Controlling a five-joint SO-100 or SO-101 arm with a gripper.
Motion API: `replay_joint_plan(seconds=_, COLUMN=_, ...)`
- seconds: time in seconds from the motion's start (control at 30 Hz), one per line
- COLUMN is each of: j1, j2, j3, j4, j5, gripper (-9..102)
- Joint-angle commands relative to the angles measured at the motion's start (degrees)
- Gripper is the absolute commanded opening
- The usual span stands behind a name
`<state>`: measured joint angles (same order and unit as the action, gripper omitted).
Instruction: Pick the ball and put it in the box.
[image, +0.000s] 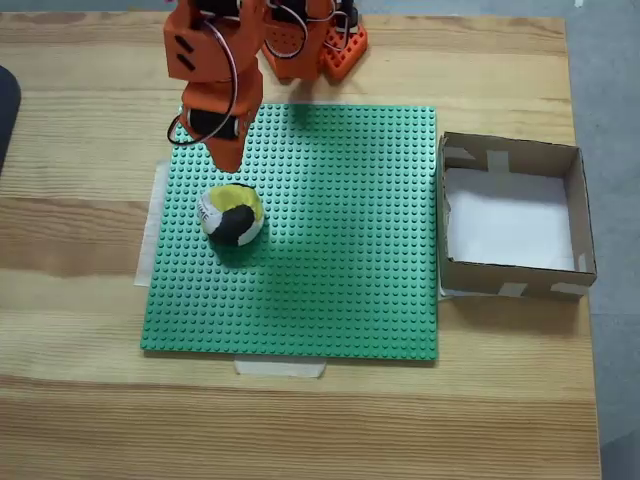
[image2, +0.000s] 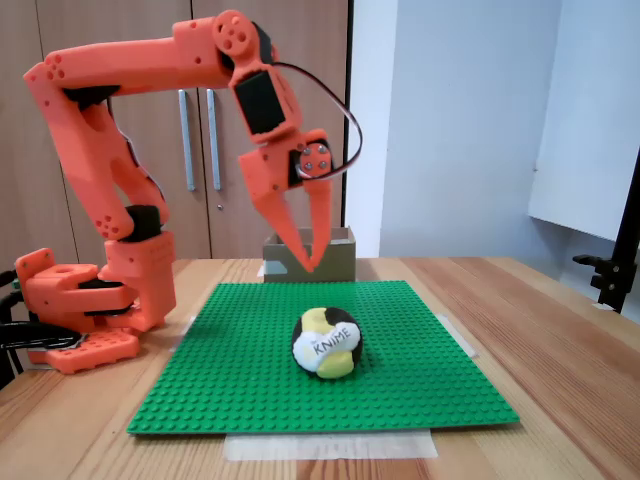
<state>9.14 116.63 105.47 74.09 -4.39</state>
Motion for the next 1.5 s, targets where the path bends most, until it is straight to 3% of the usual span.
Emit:
replay_joint_plan(seconds=0.0, j1=0.53, j2=-1.05, j3=-4.31, j4=1.76, j5=0.88, gripper=1)
replay_joint_plan(seconds=0.17, j1=0.62, j2=-2.81, j3=-5.19, j4=3.34, j5=1.05, gripper=5)
replay_joint_plan(seconds=0.47, j1=1.93, j2=-5.27, j3=-5.19, j4=5.71, j5=-0.44, gripper=22)
replay_joint_plan(seconds=0.77, j1=3.52, j2=-7.91, j3=-1.67, j4=2.90, j5=-1.23, gripper=35)
replay_joint_plan(seconds=1.1, j1=3.78, j2=-9.49, j3=3.60, j4=-1.58, j5=-1.93, gripper=42)
replay_joint_plan(seconds=1.47, j1=3.52, j2=-11.34, j3=5.62, j4=-7.21, j5=-1.41, gripper=42)
